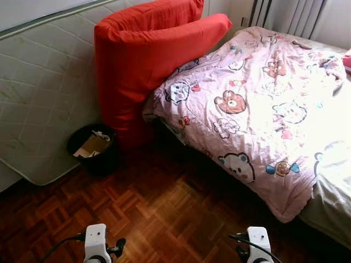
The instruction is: Clean up the room
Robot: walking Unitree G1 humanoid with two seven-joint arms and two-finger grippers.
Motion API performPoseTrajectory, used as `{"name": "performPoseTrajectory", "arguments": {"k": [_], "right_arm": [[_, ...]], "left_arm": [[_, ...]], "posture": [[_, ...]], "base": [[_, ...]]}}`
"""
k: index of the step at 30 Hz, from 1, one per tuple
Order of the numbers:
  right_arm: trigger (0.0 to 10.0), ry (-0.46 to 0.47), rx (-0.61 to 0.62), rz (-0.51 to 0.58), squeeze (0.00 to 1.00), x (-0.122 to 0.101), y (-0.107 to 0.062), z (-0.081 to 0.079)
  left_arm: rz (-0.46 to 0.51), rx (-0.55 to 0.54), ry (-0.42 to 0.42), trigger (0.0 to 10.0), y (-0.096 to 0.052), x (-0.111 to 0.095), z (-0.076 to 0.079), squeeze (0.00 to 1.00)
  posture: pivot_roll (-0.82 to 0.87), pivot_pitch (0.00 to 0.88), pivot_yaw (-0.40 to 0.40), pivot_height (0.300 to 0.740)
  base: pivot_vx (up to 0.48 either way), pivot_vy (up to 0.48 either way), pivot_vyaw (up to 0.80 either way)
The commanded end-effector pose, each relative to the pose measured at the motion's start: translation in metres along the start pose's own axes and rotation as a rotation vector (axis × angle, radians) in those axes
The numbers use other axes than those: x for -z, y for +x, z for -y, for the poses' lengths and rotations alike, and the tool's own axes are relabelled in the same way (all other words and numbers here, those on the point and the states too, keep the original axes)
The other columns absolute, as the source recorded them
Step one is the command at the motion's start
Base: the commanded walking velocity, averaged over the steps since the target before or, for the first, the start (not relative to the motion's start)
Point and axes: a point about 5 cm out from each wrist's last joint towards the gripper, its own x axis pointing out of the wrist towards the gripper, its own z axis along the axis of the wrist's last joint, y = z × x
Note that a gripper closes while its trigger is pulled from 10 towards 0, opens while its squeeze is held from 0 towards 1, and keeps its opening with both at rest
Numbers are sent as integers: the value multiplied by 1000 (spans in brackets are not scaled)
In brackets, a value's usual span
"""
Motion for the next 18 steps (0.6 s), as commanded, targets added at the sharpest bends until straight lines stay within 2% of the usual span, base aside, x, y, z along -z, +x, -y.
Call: {"name": "performPoseTrajectory", "arguments": {"k": [1,6,14,16,18], "right_arm": [[10000,-29,-16,20,0,-3,1,-4],[10000,-33,-17,8,0,0,0,-2],[10000,-42,9,-40,0,25,-9,21],[10000,-42,13,-49,0,28,-10,24],[10000,-39,16,-62,0,26,-8,19]], "left_arm": [[-49,-14,6,10000,-4,12,-5,0],[-53,-14,7,10000,-4,12,-4,0],[-62,-12,6,10000,-4,13,-3,0],[-63,-13,6,10000,-4,13,-3,0],[-65,-13,7,10000,-4,13,-3,0]], "posture": [[-13,81,45,740],[-11,75,43,740],[-9,62,41,740],[-9,62,41,740],[-10,57,41,740]], "base": [[0,0,781],[0,0,791],[0,0,798],[0,0,800],[0,0,384]]}}
